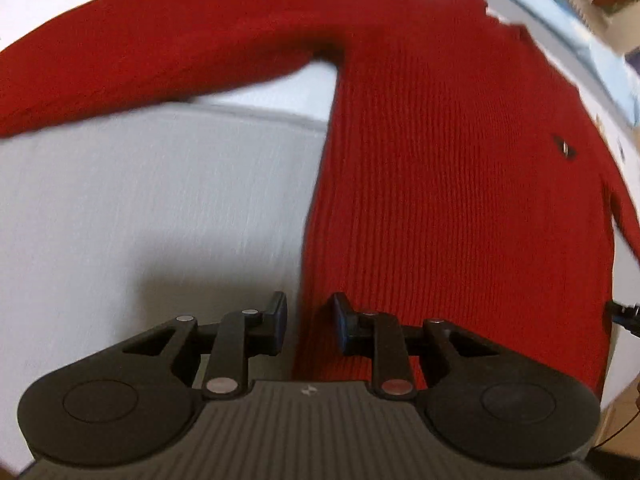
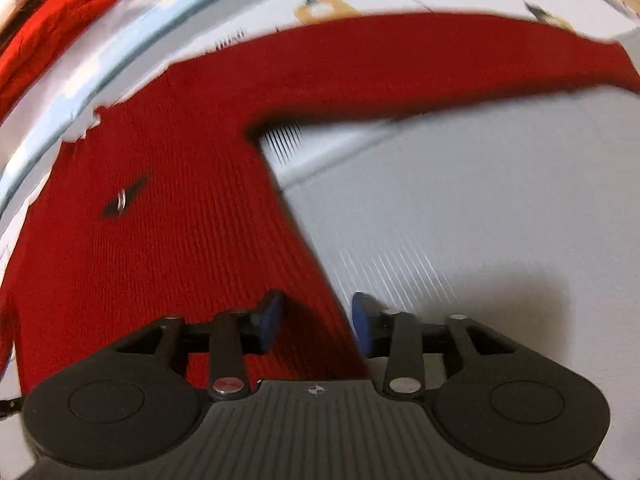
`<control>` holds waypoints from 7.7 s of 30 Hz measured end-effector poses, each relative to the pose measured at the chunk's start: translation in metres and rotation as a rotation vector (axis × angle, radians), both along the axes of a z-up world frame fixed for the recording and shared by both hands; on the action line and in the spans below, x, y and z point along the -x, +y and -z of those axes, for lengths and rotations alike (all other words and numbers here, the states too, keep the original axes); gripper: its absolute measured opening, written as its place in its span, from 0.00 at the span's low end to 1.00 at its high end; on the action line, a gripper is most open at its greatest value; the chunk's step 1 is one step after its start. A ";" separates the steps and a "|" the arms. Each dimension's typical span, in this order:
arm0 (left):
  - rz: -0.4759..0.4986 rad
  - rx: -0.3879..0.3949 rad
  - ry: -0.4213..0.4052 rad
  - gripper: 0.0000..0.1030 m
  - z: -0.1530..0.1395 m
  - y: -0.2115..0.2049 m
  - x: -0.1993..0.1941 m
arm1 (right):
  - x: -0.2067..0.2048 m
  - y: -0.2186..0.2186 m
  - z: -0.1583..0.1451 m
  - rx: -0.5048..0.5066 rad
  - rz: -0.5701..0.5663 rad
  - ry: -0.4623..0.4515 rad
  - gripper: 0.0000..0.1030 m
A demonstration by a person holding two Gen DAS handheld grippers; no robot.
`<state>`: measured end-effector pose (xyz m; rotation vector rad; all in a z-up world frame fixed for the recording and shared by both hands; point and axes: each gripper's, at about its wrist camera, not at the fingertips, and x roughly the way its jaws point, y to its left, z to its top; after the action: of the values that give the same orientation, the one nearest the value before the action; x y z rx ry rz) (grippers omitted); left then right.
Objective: Fold small clothes
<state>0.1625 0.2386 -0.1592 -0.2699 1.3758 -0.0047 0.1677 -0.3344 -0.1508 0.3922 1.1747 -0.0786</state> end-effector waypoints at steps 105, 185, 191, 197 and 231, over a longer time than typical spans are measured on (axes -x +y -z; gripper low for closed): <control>-0.440 -0.255 -0.488 0.29 -0.085 0.102 0.002 | 0.006 0.166 -0.183 0.150 -0.127 -0.802 0.42; -0.360 -0.085 -0.467 0.15 -0.053 -0.039 -0.107 | -0.114 0.172 -0.036 -0.229 -0.045 -0.266 0.41; -0.374 -0.083 -0.461 0.15 -0.055 -0.027 -0.109 | -0.134 0.151 -0.022 -0.351 0.132 -0.304 0.41; -0.363 -0.071 -0.466 0.15 -0.058 -0.030 -0.101 | -0.155 0.151 0.000 -0.412 0.201 -0.286 0.24; -0.153 -0.130 -0.336 0.30 -0.008 -0.067 -0.118 | -0.149 0.069 -0.010 -0.386 0.443 -0.299 0.06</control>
<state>0.2806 0.1718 -0.1511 -0.2521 1.0146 0.1595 0.3168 -0.2649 -0.1407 0.9690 0.7883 -0.1722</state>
